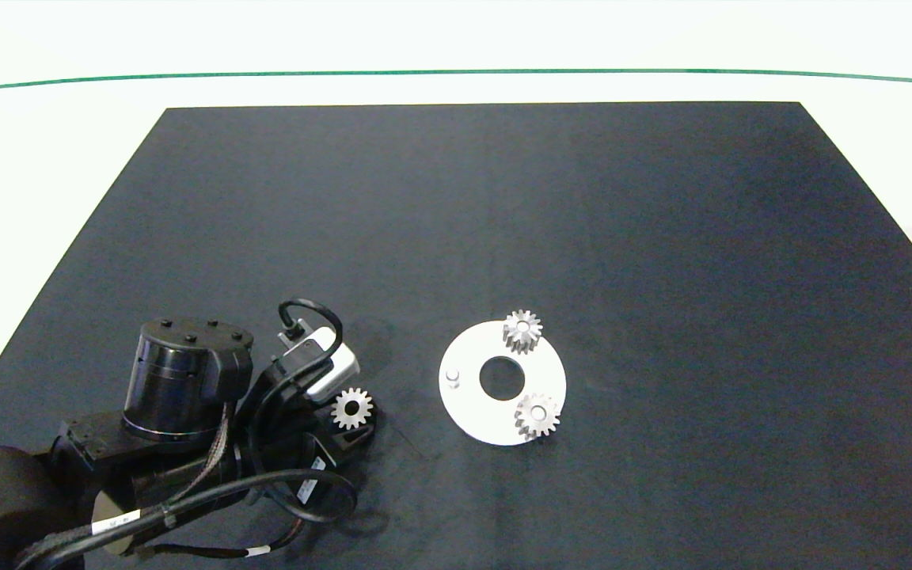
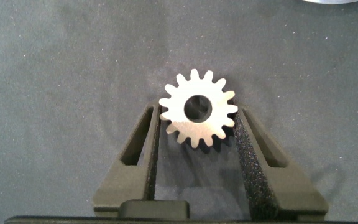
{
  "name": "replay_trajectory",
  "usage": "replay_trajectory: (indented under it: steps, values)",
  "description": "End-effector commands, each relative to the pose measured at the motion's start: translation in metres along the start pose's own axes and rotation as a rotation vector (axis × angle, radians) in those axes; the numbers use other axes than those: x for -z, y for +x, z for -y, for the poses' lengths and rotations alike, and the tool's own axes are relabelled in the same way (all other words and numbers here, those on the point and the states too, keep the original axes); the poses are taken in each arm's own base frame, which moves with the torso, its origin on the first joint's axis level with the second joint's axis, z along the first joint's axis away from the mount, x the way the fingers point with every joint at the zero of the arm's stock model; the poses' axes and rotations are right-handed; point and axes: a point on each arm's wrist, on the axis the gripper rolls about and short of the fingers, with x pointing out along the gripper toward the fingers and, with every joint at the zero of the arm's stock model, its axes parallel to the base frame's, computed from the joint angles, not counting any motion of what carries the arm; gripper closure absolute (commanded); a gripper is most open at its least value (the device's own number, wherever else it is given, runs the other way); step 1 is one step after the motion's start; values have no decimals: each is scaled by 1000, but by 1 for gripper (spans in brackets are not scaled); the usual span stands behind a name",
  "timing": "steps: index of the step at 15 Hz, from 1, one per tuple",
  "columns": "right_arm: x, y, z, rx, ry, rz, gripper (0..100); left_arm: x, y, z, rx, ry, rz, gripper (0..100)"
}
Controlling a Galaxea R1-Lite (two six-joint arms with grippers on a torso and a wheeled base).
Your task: Install three planetary gears onto the carrier pins
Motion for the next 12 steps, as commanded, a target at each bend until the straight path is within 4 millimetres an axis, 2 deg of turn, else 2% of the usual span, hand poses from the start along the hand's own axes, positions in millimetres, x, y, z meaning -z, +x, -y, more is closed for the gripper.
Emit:
replay_trajectory:
  steps: [1,12]
  values:
    - [0,1,0,2,-4,-5,0,-1,-1,0,-2,2,5,65]
    - [0,1,0,2,-4,-5,0,0,0,0,-1,0,2,88]
